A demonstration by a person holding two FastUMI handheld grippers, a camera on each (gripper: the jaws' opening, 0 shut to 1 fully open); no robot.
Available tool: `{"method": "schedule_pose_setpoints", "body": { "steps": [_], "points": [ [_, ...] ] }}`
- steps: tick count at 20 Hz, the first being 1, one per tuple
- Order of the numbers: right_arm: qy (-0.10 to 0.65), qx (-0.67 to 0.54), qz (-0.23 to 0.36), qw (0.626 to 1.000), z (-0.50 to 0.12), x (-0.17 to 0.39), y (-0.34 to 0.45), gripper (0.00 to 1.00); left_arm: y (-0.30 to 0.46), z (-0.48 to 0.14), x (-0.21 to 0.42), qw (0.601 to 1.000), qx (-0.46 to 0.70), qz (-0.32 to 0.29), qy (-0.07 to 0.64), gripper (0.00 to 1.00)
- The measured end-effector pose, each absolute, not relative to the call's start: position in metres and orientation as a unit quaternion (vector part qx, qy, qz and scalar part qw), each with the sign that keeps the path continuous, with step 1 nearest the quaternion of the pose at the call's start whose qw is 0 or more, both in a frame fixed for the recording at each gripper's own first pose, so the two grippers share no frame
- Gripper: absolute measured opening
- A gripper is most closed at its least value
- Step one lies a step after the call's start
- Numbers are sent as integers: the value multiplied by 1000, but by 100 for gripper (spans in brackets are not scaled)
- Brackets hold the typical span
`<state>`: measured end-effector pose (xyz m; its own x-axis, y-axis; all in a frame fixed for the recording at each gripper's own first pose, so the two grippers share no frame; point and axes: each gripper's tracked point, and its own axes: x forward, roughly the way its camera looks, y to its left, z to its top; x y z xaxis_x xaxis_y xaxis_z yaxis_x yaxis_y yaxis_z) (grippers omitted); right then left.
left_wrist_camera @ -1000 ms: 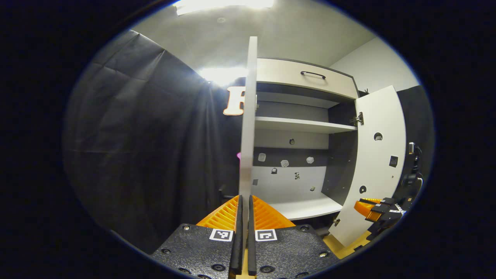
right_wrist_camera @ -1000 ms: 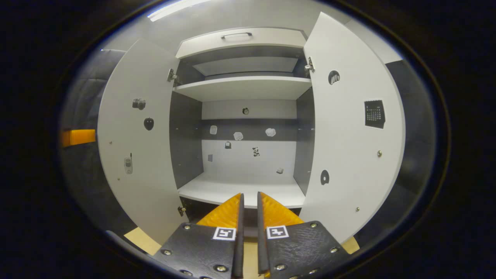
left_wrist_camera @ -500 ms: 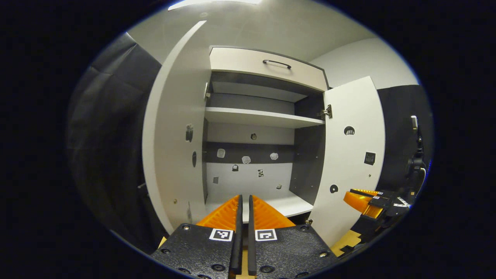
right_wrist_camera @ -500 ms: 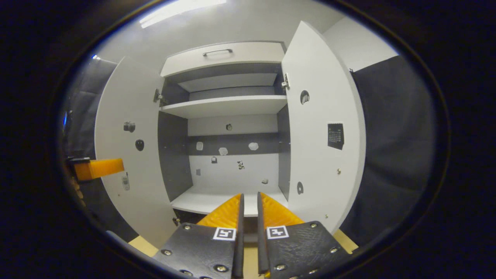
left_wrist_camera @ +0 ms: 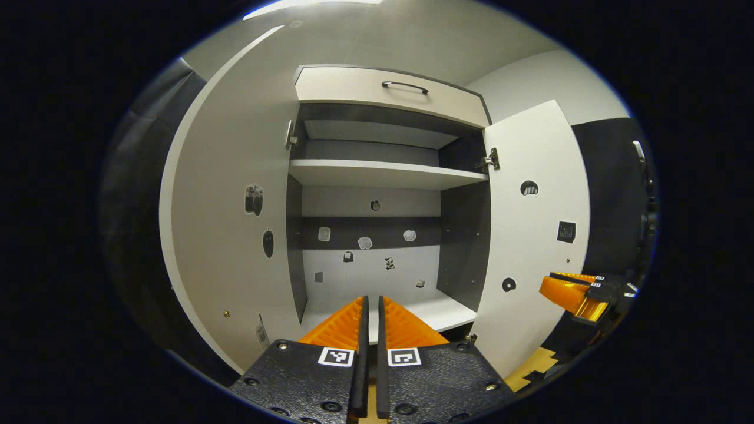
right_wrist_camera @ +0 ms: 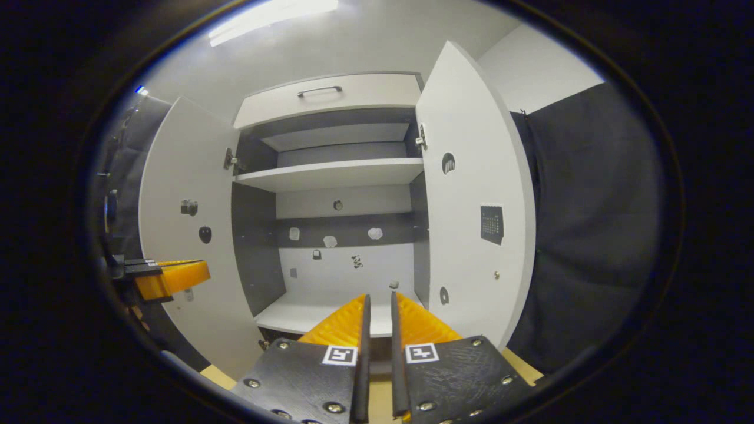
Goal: Open the right door of the double-door shoe cabinet with the right hand, and open the left door with the left hand.
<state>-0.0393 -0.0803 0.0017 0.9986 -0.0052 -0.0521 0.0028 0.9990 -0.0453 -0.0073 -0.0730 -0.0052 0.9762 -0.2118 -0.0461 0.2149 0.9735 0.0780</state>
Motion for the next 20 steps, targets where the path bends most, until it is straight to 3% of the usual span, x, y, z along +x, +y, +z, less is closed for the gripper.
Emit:
{"method": "schedule_pose_setpoints", "body": {
  "steps": [1,6,9,10,11,13,14,15,16,18,20],
  "points": [
    [26,-24,-1,999,2,-38,-79,16,-75,-6,-6,993,39,-109,20,11],
    [19,-25,2,999,6,-33,-74,16,-73,-11,-2,994,40,-103,25,12],
    [18,-29,3,999,7,-29,-72,19,-75,-12,3,994,39,-104,23,31],
    [17,-29,4,999,7,-28,-72,19,-76,-11,3,994,38,-104,23,33],
    [16,-27,5,999,8,-28,-71,21,-76,-12,4,994,37,-103,23,45],
    [16,-25,5,1000,8,-25,-70,41,-76,-14,6,994,39,-103,25,70],
    [18,-25,7,999,7,-25,-69,43,-76,-14,7,994,39,-104,25,77],
    [21,-26,11,999,5,-25,-67,60,-75,-15,8,994,37,-102,25,92],
    [23,-28,12,999,4,-22,-66,77,-75,-15,10,994,35,-99,24,94],
    [22,-31,14,999,3,-21,-64,98,-75,-15,11,994,31,-102,21,95],
    [19,-32,17,999,4,-20,-62,98,-75,-15,13,994,32,-101,20,96]
  ]
}}
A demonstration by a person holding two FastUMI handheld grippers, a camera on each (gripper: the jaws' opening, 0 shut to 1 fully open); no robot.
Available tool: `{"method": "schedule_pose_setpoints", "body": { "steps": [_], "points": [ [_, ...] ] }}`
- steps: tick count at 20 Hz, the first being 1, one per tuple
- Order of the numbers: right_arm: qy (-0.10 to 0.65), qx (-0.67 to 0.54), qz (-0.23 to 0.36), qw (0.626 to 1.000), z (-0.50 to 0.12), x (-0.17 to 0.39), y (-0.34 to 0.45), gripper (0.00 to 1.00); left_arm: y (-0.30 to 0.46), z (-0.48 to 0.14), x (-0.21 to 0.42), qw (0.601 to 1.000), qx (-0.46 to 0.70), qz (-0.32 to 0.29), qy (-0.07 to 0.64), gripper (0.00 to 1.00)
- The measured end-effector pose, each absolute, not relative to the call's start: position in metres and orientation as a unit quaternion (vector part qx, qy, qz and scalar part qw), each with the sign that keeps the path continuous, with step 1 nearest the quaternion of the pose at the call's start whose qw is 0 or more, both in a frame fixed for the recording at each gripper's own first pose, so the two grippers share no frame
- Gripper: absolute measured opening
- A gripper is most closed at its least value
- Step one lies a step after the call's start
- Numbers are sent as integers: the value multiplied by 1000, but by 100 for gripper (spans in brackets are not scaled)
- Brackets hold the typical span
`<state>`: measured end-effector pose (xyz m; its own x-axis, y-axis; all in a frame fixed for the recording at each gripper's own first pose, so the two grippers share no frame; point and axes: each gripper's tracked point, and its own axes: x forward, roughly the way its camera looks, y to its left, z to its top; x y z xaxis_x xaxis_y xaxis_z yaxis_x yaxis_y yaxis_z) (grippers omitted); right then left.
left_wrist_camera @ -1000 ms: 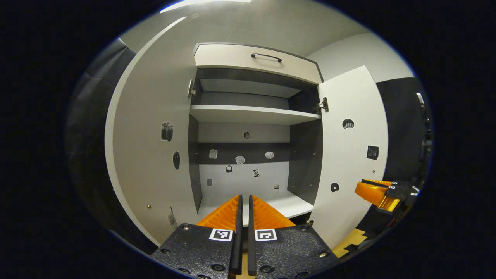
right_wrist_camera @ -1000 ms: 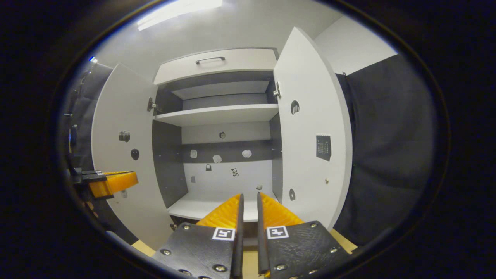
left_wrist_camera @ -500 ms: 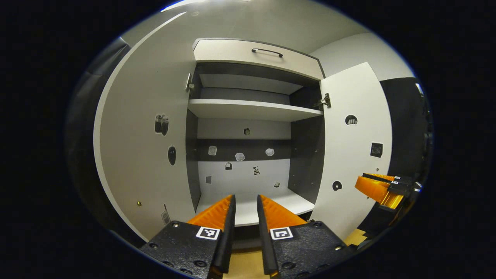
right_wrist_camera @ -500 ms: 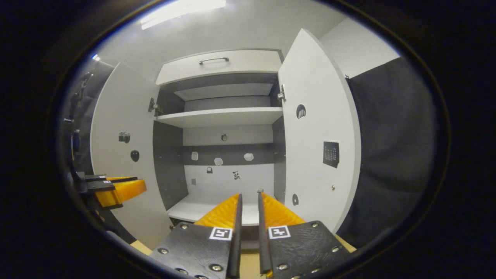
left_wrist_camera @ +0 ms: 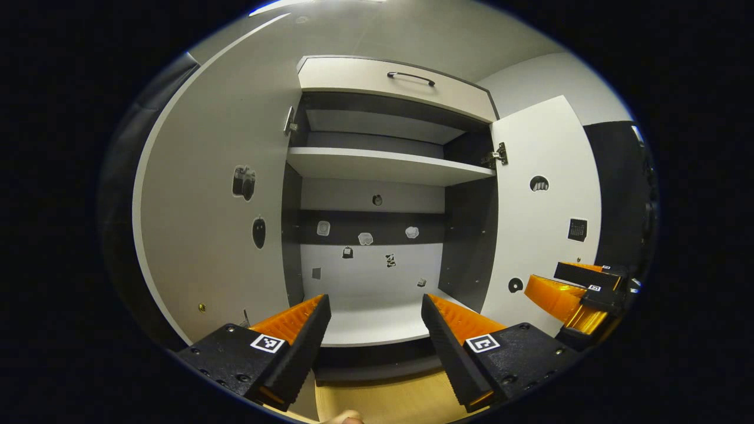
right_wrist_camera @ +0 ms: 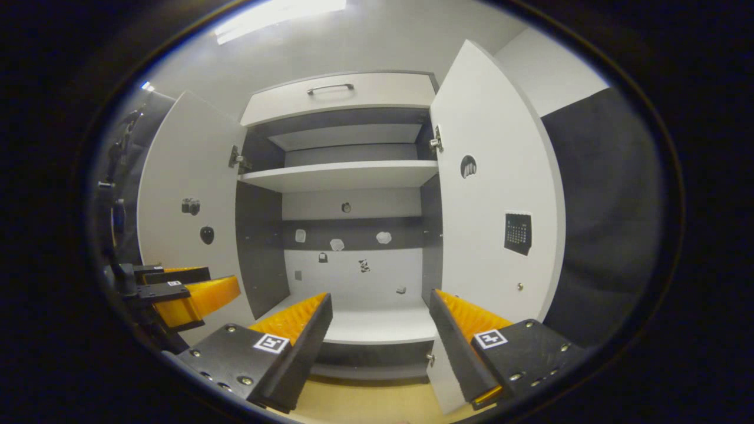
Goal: Open the right door of the double-door shoe cabinet with the right hand, and open the left door with the left hand.
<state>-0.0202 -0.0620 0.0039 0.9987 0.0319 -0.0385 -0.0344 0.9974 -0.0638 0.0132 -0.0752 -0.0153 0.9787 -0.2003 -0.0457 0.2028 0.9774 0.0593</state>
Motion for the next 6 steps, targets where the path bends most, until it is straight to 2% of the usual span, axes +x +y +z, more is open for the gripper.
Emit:
{"method": "schedule_pose_setpoints", "body": {
  "steps": [6],
  "points": [
    [18,-33,10,999,4,-25,-61,98,-84,-18,15,992,39,-118,20,96]
  ]
}}
